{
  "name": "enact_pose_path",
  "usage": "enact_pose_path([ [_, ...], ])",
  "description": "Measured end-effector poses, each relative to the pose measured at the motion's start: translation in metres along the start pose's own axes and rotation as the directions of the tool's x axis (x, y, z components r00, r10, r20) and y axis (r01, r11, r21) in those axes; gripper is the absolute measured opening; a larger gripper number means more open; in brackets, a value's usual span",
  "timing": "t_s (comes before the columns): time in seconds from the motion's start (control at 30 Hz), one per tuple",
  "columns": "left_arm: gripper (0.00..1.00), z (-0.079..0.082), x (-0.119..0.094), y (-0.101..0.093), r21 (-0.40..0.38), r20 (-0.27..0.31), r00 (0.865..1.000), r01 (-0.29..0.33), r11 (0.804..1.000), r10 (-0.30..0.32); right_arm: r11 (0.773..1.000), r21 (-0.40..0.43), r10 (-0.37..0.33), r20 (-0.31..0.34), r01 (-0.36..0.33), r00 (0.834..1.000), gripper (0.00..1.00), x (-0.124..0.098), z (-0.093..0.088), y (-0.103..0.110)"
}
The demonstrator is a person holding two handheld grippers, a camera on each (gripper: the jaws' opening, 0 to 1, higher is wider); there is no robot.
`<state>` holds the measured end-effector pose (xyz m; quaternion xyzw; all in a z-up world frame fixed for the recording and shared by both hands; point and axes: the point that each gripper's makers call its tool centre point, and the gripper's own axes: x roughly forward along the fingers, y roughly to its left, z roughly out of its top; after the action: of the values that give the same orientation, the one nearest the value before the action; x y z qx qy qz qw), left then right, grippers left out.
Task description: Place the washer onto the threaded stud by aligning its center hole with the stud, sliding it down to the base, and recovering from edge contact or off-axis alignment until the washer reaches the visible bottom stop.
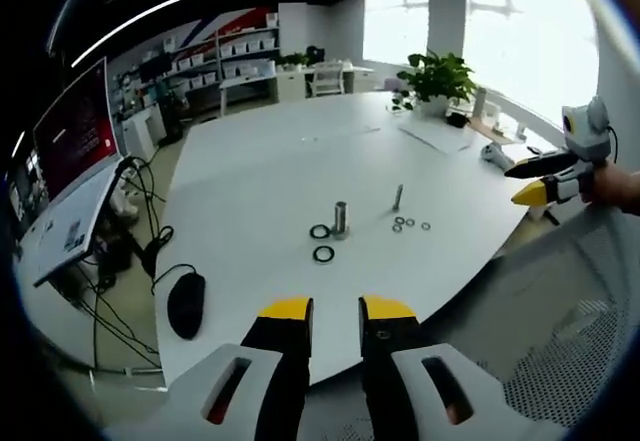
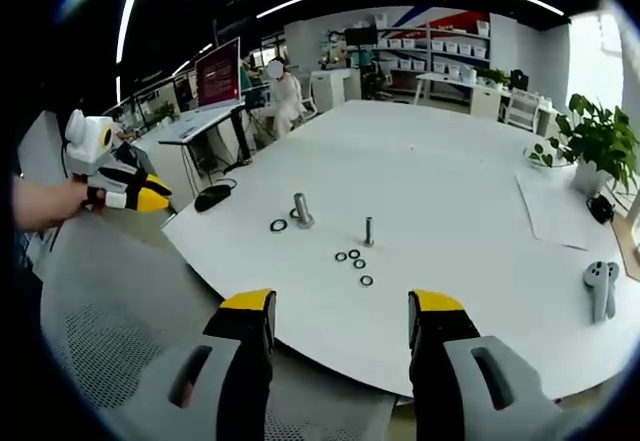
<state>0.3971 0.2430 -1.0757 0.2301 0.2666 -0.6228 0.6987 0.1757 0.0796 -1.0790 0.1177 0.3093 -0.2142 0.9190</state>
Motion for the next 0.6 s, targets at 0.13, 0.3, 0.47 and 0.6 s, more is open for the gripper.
enact_pose_path([
  [0.13,0.16,-0.001,0.001,0.003,-0.003,0.005,1.0,0.004,1.0,-0.004,1.0,-0.012,0.008,-0.004,-0.008,1.0,0.55,0.0,-0.002,0.003],
  [0.3,0.15,-0.005,0.004,0.008,0.0,-0.011,1.0,0.011,1.0,-0.011,1.0,-0.013,0.016,-0.02,-0.017,1.0,0.55,0.001,-0.006,0.006],
  [0.47,0.15,-0.003,0.0,-0.001,0.006,-0.004,1.0,0.013,1.0,-0.013,1.0,-0.02,0.019,-0.03,-0.019,0.999,0.55,0.002,-0.01,0.006],
  [0.6,0.15,-0.008,0.002,0.003,0.007,-0.024,1.0,0.019,1.0,-0.019,1.0,-0.01,0.028,-0.034,-0.028,0.999,0.55,0.002,-0.011,0.009],
])
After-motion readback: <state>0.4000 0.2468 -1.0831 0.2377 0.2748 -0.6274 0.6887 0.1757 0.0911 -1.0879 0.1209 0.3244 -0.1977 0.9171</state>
